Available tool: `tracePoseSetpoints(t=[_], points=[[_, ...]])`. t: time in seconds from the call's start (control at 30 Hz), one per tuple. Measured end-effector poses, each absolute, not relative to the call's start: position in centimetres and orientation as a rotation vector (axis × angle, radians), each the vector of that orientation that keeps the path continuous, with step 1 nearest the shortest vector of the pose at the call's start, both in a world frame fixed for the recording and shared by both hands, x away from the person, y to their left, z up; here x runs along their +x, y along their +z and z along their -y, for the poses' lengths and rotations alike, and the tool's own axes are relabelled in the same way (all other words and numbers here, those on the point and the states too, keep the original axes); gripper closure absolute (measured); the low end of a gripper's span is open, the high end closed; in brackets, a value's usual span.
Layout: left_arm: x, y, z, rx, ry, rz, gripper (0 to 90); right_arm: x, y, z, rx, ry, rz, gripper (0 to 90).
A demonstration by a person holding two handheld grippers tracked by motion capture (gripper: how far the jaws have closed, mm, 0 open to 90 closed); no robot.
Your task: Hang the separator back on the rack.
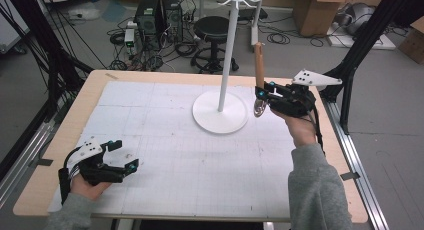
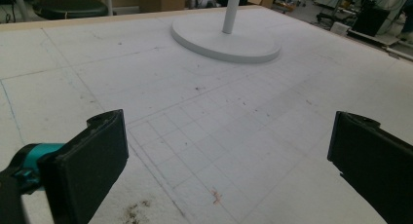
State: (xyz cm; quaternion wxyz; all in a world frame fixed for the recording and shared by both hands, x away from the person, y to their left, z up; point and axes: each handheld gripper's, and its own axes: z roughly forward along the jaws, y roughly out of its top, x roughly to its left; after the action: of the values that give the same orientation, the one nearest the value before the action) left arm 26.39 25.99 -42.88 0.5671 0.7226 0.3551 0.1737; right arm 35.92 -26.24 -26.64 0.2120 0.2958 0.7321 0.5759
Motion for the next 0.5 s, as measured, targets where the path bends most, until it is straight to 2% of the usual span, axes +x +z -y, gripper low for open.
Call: tracePoseSetpoints(t=[0.5], points=[[26.1,-42.9,-25.8,1.718,0.401,-0.83,1.7,37.0,-25.6,26.5,0.869,1.596,-1.981,69.6]])
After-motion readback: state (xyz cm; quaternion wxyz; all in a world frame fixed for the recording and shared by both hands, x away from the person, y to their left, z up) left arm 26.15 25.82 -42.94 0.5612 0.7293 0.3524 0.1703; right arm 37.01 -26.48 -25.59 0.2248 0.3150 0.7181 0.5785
